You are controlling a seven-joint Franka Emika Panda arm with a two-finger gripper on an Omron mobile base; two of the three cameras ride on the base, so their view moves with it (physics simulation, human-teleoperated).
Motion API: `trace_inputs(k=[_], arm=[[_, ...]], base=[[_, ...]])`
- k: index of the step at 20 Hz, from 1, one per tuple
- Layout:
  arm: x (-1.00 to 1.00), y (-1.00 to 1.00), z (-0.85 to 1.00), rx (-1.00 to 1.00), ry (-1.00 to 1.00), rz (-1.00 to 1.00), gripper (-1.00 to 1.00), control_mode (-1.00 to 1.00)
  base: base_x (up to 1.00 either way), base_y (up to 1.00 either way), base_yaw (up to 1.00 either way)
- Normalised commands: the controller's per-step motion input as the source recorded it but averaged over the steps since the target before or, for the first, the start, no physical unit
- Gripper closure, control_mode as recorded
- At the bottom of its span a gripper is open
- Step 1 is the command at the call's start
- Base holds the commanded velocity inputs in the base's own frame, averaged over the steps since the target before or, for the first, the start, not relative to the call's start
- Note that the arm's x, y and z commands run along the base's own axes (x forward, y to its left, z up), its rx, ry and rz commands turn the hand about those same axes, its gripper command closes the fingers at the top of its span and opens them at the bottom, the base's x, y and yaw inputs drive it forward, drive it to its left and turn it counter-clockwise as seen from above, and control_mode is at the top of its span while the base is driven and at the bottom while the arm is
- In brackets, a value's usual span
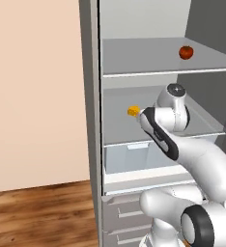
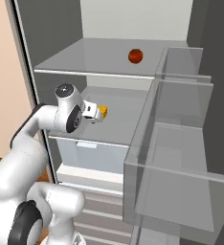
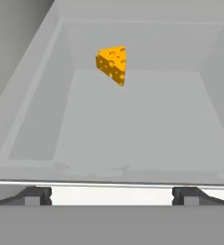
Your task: Take the cheese, chicken drumstick, and tomato from the fridge and place them on the plate on the dining counter to create an appetizer plate.
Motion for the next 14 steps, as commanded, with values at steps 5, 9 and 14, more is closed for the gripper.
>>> trace_inputs(k=[5, 9, 14], arm=[[0.41, 0.01, -0.02, 0.0, 0.0, 0.0, -1.0, -1.0], [0.29, 0.0, -0.09, 0.0, 0.0, 0.0, -1.0, -1.0], [0.17, 0.0, -0.23, 0.0, -0.05, 0.0, -1.0, -1.0]], base=[[0.0, 0.0, 0.0], [0.0, 0.0, 0.0], [0.0, 0.0, 0.0]])
